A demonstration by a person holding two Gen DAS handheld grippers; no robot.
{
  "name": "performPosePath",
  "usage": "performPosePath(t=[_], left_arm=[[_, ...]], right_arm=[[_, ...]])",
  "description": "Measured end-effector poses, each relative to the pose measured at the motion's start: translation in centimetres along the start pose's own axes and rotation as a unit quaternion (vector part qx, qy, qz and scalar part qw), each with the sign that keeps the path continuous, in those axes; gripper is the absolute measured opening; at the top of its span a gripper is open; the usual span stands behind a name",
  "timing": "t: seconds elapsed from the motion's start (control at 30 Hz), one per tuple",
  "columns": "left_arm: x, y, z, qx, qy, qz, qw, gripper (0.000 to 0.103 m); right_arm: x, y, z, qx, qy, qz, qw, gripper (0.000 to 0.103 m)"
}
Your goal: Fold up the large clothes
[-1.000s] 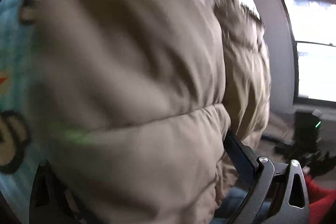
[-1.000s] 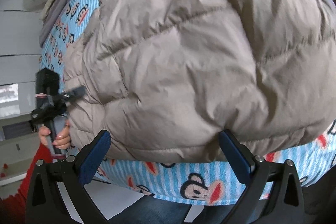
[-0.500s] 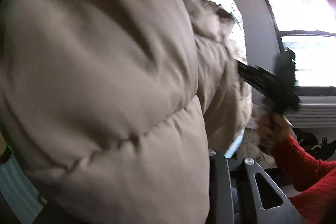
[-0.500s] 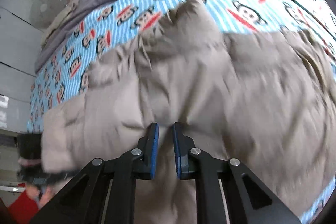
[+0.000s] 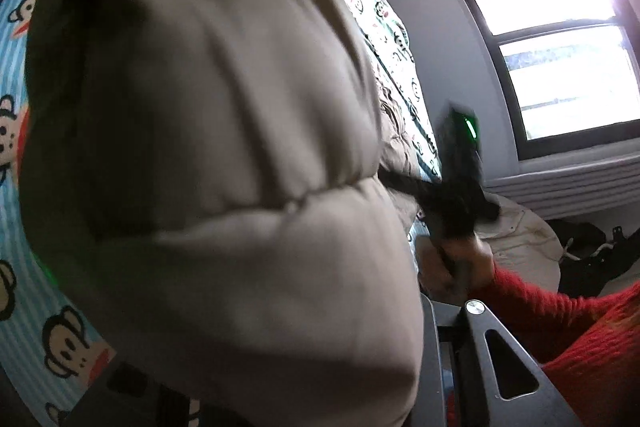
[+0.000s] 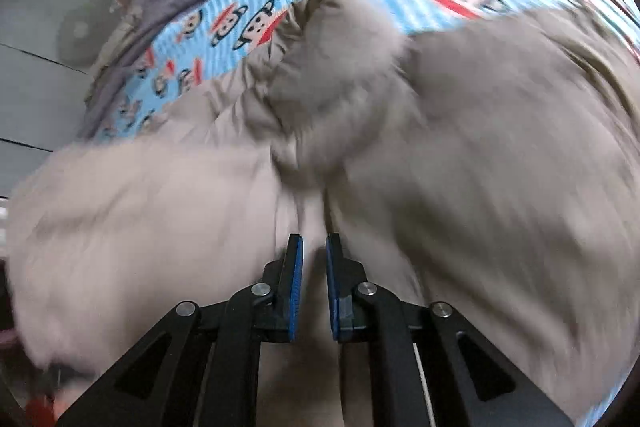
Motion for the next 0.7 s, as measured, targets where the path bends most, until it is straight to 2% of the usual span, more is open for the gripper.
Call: performPosePath(t=[0.1,0.2,0.33,0.47,0.57,0.63,0.7], left_arm=[[0.0,1.1,-0.5,0.001,-0.002,-0.011,0.9999,0.032],[0.5,2.5,-1.2,-0.001,-0.009,-0.04,0.9991,0.032],[3.6,6.5,-2.1,0.022,-0.038,-0.1,0.994,0.032],[8.0,11.3,-3.0,0.066,-0.074,-0.125,0.9872,0.033],[11.8,14.3,-3.7,0.086,-0.096,-0.115,0.9849,0.062],[14.7,16.0,-4.2,0.109,-0.112,-0.109,0.9816,0.069],[17.1,16.6,-4.7,0.121,-0.123,-0.098,0.9801,0.071]], right_arm=[[-1.9,1.8,5.0,0.017,-0.017,-0.021,1.0,0.011],[-1.2,2.6,9.4,0.031,-0.047,-0.039,0.998,0.011],[1.5,3.7,11.2,0.079,-0.075,-0.07,0.992,0.011],[2.6,5.0,10.9,0.112,-0.093,-0.121,0.982,0.01],[2.0,6.3,10.9,0.125,-0.115,-0.158,0.973,0.01],[0.2,7.6,10.8,0.124,-0.104,-0.17,0.972,0.012],[-2.7,10.0,10.7,0.124,-0.072,-0.169,0.975,0.013]])
Point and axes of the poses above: each gripper's, at about its wrist camera, not at the fingertips, and x roughly the way its jaws point, y to its right, z to its underside, the point moved 5 cm from there along x, roughly the way its jaws point, and after that the axes turned 12 degrees about z, right-handed, at the moved point
